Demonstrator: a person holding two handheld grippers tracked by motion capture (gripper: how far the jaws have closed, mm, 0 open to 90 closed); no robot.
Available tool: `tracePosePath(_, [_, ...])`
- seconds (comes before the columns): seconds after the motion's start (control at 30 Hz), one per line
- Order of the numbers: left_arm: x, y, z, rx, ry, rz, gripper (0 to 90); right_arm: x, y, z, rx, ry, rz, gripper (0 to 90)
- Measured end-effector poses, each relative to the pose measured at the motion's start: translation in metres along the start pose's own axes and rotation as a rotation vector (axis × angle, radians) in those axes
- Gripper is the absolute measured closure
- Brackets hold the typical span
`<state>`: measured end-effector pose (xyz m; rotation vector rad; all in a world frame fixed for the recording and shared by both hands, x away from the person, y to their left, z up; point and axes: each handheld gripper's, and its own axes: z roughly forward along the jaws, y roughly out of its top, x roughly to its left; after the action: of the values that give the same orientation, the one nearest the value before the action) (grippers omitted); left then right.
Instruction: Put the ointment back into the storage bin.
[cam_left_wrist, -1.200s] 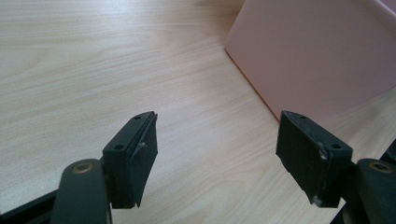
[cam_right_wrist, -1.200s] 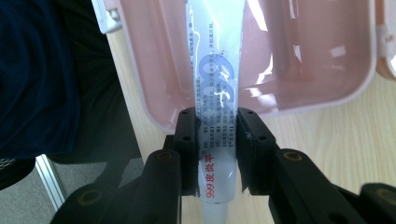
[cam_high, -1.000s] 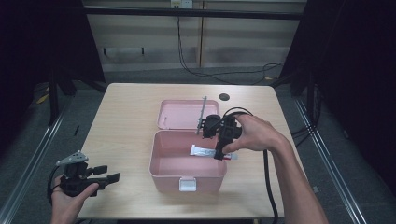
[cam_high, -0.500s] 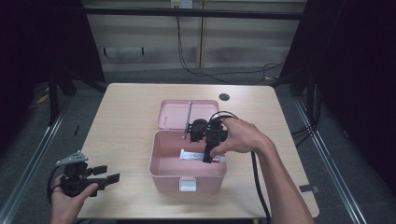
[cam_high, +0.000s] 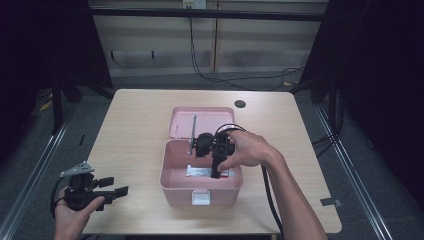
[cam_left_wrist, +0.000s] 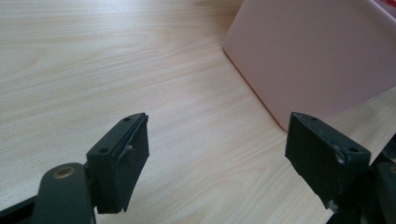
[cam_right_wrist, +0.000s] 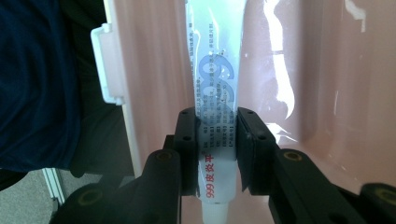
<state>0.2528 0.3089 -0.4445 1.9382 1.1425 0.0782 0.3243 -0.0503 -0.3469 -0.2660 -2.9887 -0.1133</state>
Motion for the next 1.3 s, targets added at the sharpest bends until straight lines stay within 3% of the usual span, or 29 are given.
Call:
tracePosePath(0.5, [0.001, 0.000, 0.000, 0.003, -0.002, -0.001, 21.6, -0.003, 0.009, 0.021, 0.018, 0.031, -0.021, 71.3])
tracePosePath(1.3, [0.000, 0.000, 0.001, 0.002, 0.005, -0.004, 22.4, -0.006, 0.018, 0.053, -0.041, 0.099, -0.013, 71.2])
